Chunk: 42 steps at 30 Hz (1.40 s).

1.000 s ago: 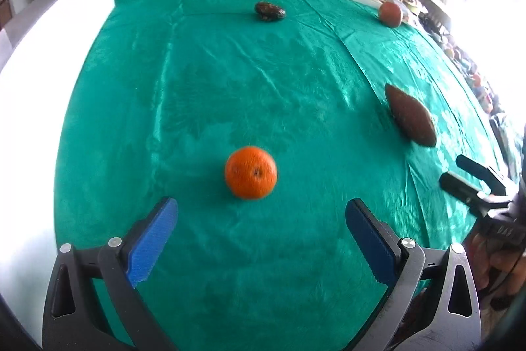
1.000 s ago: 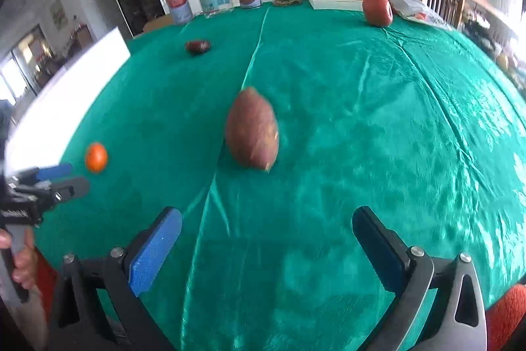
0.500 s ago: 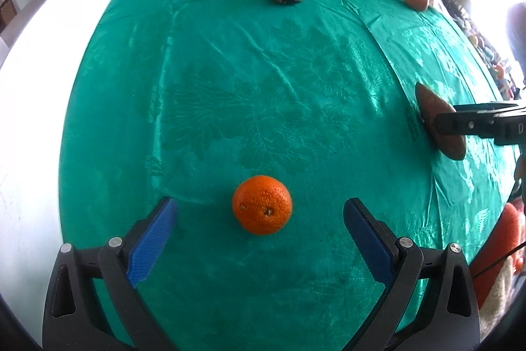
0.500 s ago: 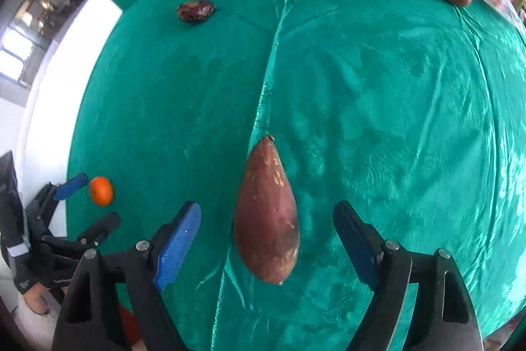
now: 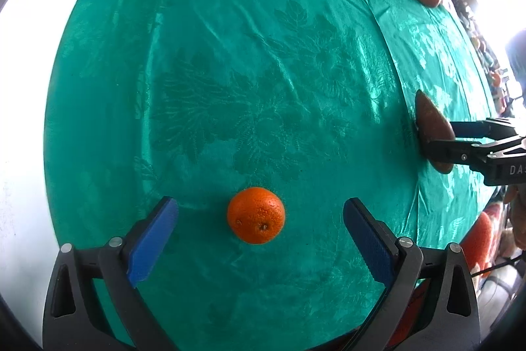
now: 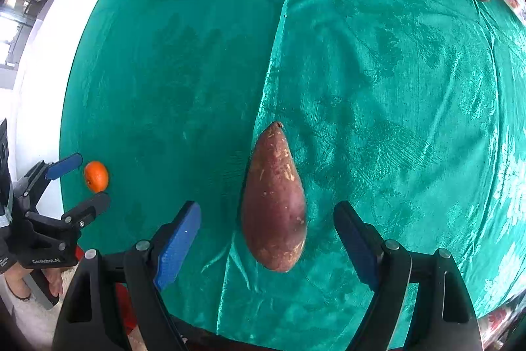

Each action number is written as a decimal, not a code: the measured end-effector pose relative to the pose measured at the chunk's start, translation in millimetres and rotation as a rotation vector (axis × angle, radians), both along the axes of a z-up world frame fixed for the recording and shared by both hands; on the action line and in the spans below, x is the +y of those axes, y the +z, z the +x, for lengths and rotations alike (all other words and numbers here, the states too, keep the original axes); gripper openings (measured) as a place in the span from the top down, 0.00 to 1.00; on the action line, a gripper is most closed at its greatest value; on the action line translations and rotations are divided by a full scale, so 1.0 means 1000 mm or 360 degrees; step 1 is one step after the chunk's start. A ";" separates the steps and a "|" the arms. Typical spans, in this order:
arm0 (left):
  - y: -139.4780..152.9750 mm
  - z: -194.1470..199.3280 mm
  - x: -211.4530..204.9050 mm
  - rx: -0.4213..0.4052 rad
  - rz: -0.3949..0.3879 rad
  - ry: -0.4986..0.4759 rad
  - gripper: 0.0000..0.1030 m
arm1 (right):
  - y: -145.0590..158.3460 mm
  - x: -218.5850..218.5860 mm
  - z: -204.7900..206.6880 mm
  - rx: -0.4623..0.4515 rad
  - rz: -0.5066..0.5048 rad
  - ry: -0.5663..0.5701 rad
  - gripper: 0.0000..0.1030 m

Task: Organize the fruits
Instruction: 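Close the left gripper on the tangerine while the right gripper holds the sweet potato, then carry the tangerine and sweet potato into the tray and open both grippers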

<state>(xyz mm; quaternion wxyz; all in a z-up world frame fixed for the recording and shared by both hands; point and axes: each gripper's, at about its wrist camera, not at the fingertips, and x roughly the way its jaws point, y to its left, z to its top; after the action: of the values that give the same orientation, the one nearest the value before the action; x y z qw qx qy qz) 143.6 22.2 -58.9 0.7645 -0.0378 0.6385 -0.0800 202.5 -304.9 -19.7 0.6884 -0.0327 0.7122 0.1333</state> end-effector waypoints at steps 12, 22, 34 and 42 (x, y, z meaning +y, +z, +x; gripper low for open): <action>0.007 -0.002 0.012 -0.0100 -0.0013 0.0082 0.73 | 0.002 0.006 -0.016 -0.0013 0.0032 -0.0013 0.61; 0.049 -0.015 0.054 -0.0185 -0.0269 0.0186 0.73 | 0.049 0.018 -0.018 -0.0094 0.0184 -0.0017 0.61; 0.154 -0.031 0.225 -0.0517 -0.0179 0.0580 0.73 | 0.166 0.216 -0.025 -0.0316 0.0781 0.0372 0.61; 0.075 -0.040 0.342 -0.0263 0.0115 0.0969 0.73 | 0.133 0.390 -0.064 -0.0261 0.0757 0.0787 0.61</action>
<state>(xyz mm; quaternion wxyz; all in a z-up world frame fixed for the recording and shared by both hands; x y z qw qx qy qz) 103.4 363.8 15.8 0.8035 -0.1933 0.5360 0.1726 138.2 85.5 113.6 0.6787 -0.0535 0.5741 0.4549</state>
